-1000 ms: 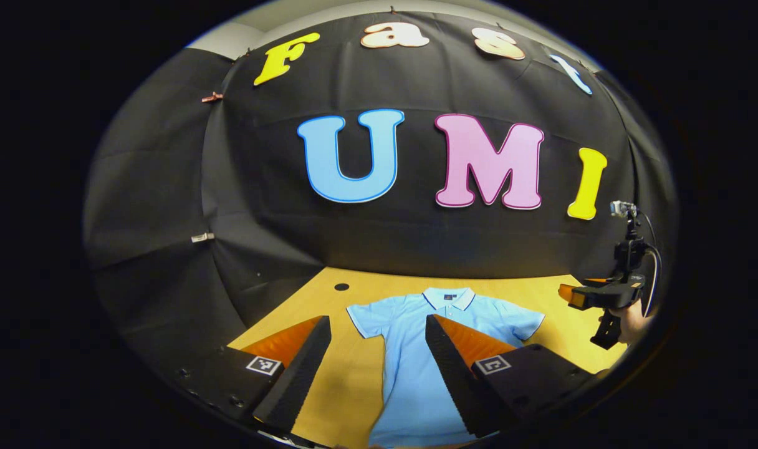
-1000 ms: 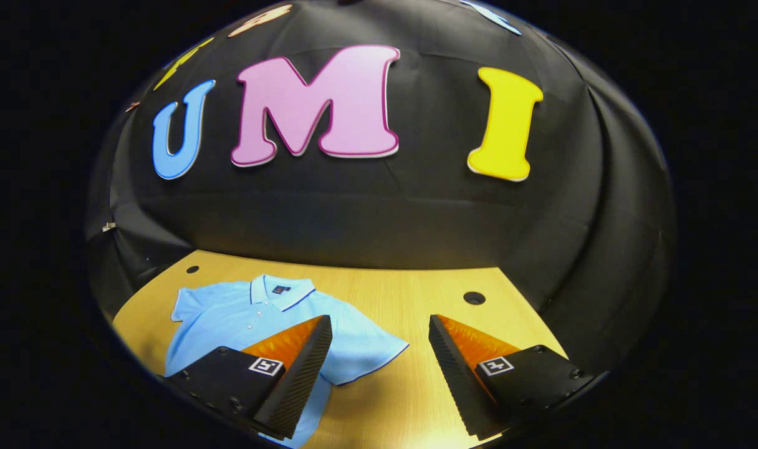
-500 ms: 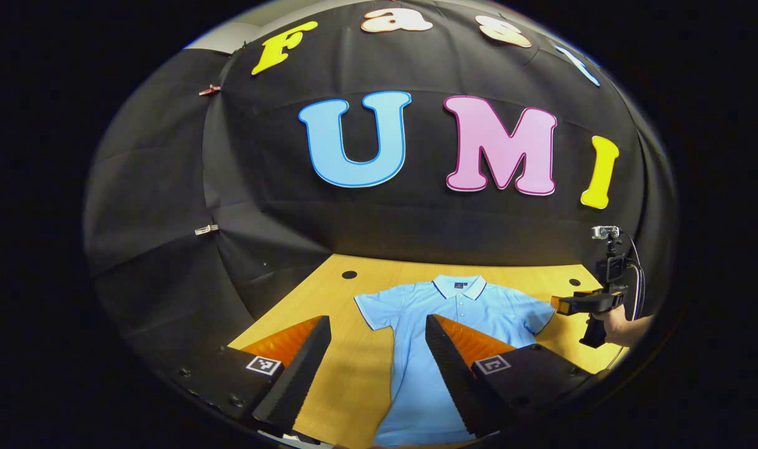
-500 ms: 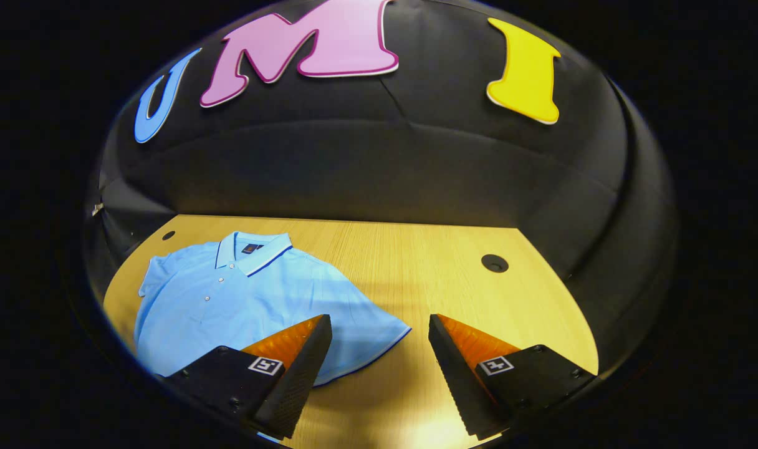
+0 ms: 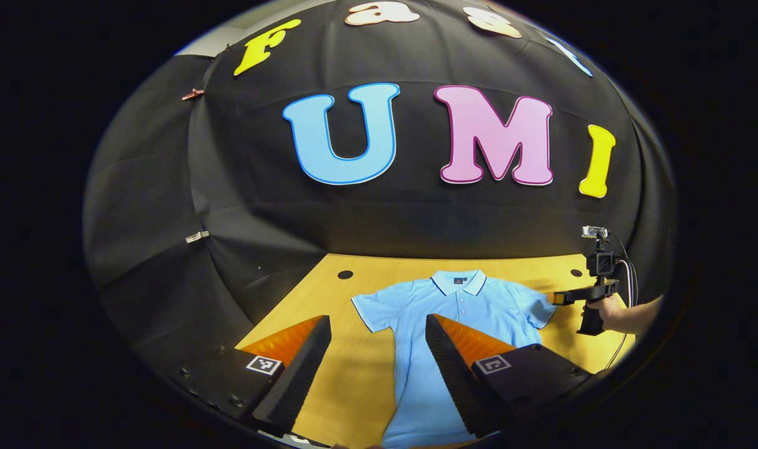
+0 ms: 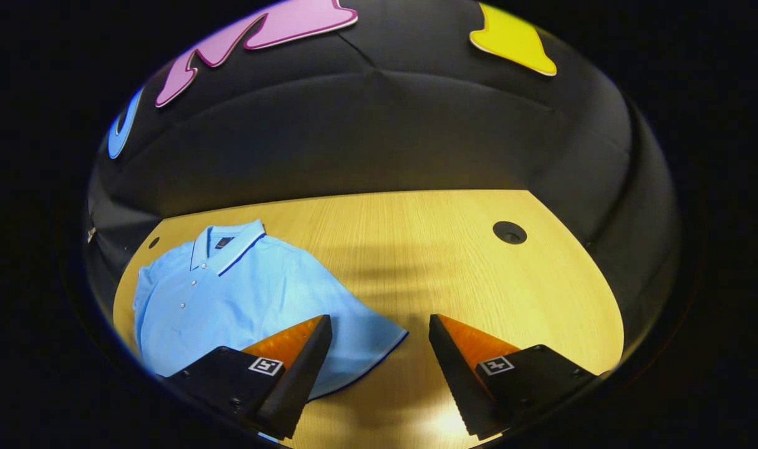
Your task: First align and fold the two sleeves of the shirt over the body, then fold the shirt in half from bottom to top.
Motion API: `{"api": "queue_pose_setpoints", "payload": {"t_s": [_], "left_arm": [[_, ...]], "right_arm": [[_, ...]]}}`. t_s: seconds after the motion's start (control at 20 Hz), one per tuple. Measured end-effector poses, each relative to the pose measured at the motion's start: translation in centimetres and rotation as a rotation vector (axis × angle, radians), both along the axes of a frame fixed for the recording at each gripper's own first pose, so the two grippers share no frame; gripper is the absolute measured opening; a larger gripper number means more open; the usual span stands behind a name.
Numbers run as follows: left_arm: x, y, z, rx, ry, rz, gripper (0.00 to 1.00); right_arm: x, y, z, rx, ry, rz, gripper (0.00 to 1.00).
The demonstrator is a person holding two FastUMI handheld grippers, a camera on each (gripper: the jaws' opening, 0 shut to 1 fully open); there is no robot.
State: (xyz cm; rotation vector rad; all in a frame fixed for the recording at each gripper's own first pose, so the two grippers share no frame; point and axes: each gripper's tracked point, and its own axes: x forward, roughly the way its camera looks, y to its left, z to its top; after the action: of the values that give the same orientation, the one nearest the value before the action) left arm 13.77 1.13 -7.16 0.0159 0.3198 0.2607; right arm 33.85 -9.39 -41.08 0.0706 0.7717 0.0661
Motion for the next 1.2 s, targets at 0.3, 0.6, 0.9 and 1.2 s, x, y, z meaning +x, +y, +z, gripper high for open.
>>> {"api": "queue_pose_setpoints", "payload": {"t_s": [0.3,0.6,0.9,1.2], "left_arm": [[0.0,0.7,-0.8,-0.029,0.02,0.037,0.97],[-0.2,1.1,-1.6,-0.057,0.018,0.06,0.97],[-1.9,1.9,-3.0,-0.079,0.032,0.08,0.97],[-3.1,3.0,-3.7,-0.082,0.038,0.069,0.97]], "right_arm": [[-0.3,1.0,-2.0,-0.048,0.038,0.09,0.95],[0.0,0.9,-1.7,-0.011,0.048,0.039,0.32],[0.6,1.3,-1.2,0.026,0.063,-0.018,0.05],[2.1,2.8,3.5,-0.005,-0.011,0.006,0.05]]}}
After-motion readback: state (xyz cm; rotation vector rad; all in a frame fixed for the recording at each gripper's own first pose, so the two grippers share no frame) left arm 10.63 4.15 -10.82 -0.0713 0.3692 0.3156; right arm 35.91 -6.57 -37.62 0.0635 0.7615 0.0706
